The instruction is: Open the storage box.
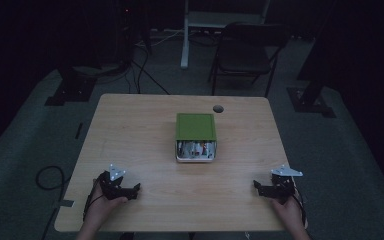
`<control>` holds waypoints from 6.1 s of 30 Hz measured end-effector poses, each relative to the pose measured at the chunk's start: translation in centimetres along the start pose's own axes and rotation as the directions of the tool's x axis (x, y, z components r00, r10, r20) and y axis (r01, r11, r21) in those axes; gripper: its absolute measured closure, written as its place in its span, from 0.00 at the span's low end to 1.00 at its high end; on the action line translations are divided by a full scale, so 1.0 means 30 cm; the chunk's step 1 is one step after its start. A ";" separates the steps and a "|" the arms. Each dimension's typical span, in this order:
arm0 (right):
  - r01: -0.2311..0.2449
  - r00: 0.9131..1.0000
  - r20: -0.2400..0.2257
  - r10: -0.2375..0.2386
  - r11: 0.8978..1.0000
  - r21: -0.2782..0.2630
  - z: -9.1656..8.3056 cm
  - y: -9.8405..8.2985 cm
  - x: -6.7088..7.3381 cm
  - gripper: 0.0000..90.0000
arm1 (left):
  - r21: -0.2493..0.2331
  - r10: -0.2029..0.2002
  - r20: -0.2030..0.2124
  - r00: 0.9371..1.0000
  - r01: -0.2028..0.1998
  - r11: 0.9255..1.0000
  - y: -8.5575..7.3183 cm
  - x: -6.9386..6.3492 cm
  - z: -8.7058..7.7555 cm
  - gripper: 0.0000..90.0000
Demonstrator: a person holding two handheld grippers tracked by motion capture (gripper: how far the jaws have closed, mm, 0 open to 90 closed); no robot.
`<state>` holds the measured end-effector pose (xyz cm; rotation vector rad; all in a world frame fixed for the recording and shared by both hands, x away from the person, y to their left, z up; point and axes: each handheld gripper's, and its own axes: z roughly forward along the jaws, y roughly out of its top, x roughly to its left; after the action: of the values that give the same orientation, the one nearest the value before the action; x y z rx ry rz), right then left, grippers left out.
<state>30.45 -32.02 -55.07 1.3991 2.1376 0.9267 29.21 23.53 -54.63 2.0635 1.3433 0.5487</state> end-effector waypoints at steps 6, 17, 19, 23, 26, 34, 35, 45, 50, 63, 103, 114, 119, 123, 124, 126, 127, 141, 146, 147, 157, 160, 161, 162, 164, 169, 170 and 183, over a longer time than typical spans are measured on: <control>-0.003 1.000 0.003 0.003 1.000 0.001 0.002 0.002 0.000 0.13 | 0.000 0.007 0.006 1.000 -0.007 1.000 0.001 0.003 0.001 0.02; -0.003 1.000 0.003 0.003 1.000 0.001 0.002 0.002 0.000 0.13 | -0.007 0.028 0.016 0.999 -0.028 1.000 0.003 -0.001 0.002 0.03; -0.003 1.000 0.003 0.003 1.000 0.001 0.002 0.002 -0.001 0.13 | -0.013 0.043 0.019 0.999 -0.042 0.999 0.004 -0.005 0.001 0.03; -0.004 1.000 0.003 0.004 1.000 0.001 0.001 0.002 -0.001 0.13 | -0.027 0.074 0.039 0.997 -0.073 0.997 0.009 -0.029 0.002 0.03; -0.005 1.000 0.003 0.005 1.000 0.000 0.002 0.003 -0.001 0.13 | -0.035 0.101 0.053 0.993 -0.099 0.994 0.021 -0.051 -0.002 0.03; -0.004 1.000 0.004 0.004 1.000 0.000 0.001 0.001 0.000 0.13 | -0.061 0.187 0.039 0.982 -0.184 0.981 0.062 -0.096 -0.017 0.03; -0.004 1.000 0.004 0.004 1.000 0.000 0.001 0.001 0.000 0.13 | -0.066 0.197 0.037 0.980 -0.195 0.979 0.067 -0.106 -0.018 0.03; -0.005 1.000 0.004 0.005 1.000 0.000 0.001 0.000 0.000 0.13 | -0.099 0.314 0.051 0.948 -0.308 0.946 0.108 -0.201 -0.001 0.03; -0.005 1.000 0.005 0.005 1.000 0.001 0.001 0.001 0.000 0.13 | -0.113 0.382 0.040 0.923 -0.375 0.920 0.125 -0.244 0.008 0.03; -0.005 1.000 0.005 0.005 1.000 0.000 0.001 0.001 0.000 0.13 | -0.117 0.510 0.014 0.860 -0.505 0.855 0.151 -0.329 0.037 0.03; -0.005 1.000 0.005 0.005 1.000 0.000 0.001 0.001 0.000 0.13 | -0.160 0.788 -0.053 0.613 -0.784 0.599 0.245 -0.557 0.105 0.03; -0.008 1.000 0.008 0.008 1.000 -0.002 0.001 0.000 -0.001 0.14 | -0.153 0.850 -0.101 0.517 -0.853 0.500 0.261 -0.604 0.123 0.04; -0.008 1.000 0.008 0.008 1.000 -0.002 0.001 0.000 -0.001 0.14 | -0.149 0.882 -0.138 0.451 -0.890 0.431 0.270 -0.629 0.133 0.04; -0.008 1.000 0.008 0.008 1.000 -0.002 0.001 0.000 -0.001 0.14 | -0.137 0.900 -0.166 0.404 -0.913 0.384 0.270 -0.649 0.142 0.05; -0.008 1.000 0.008 0.008 1.000 -0.002 0.001 0.000 -0.001 0.14 | -0.138 0.902 -0.171 0.396 -0.916 0.376 0.271 -0.654 0.145 0.05; -0.008 1.000 0.008 0.008 1.000 -0.002 0.001 0.000 -0.001 0.14 | -0.141 0.908 -0.174 0.382 -0.922 0.361 0.274 -0.661 0.147 0.06; -0.008 1.000 0.008 0.008 1.000 -0.002 0.001 0.000 -0.001 0.14 | -0.143 0.909 -0.185 0.373 -0.926 0.350 0.276 -0.665 0.149 0.06; -0.011 1.000 0.009 0.011 1.000 -0.004 0.000 0.000 -0.001 0.15 | -0.092 0.908 -0.301 0.291 -0.957 0.276 0.311 -0.714 0.214 0.20; -0.011 1.000 0.008 0.011 1.000 -0.004 0.000 0.000 -0.002 0.15 | -0.037 0.910 -0.329 0.253 -0.966 0.255 0.312 -0.713 0.248 0.28; -0.011 1.000 0.008 0.011 1.000 -0.004 0.000 0.000 -0.001 0.15 | -0.028 0.912 -0.330 0.243 -0.968 0.248 0.313 -0.714 0.253 0.30; -0.012 1.000 0.008 0.012 1.000 -0.004 0.000 0.000 -0.002 0.15 | 0.010 0.899 -0.357 0.253 -0.962 0.274 0.336 -0.728 0.281 0.50; -0.013 1.000 0.007 0.013 1.000 -0.004 0.000 0.000 -0.002 0.15 | 0.016 0.895 -0.367 0.253 -0.960 0.278 0.343 -0.725 0.287 0.57; -0.012 1.000 0.008 0.012 1.000 -0.004 0.000 0.000 -0.002 0.15 | 0.018 0.894 -0.371 0.252 -0.960 0.278 0.346 -0.725 0.288 0.59; -0.012 1.000 0.008 0.012 1.000 -0.004 0.000 0.000 -0.002 0.15 | 0.025 0.893 -0.380 0.242 -0.962 0.271 0.350 -0.725 0.288 0.62; -0.012 1.000 0.008 0.012 1.000 -0.004 0.000 0.000 -0.002 0.15 | 0.029 0.886 -0.396 0.241 -0.961 0.274 0.354 -0.725 0.288 0.69; -0.011 1.000 0.009 0.011 1.000 -0.004 0.000 0.000 -0.002 0.15 | 0.054 0.889 -0.421 0.181 -0.973 0.224 0.340 -0.735 0.293 0.80; -0.011 1.000 0.009 0.011 1.000 -0.004 0.000 0.000 -0.002 0.15 | 0.055 0.886 -0.427 0.181 -0.973 0.225 0.338 -0.736 0.293 0.80; -0.011 1.000 0.009 0.011 1.000 -0.004 0.000 0.000 -0.001 0.15 | 0.079 0.911 -0.371 0.179 -0.972 0.223 0.336 -0.756 0.258 0.81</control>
<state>30.46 -32.05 -55.07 1.4119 2.1227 0.9268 31.74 -2.34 -53.67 2.5191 -0.1780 1.5648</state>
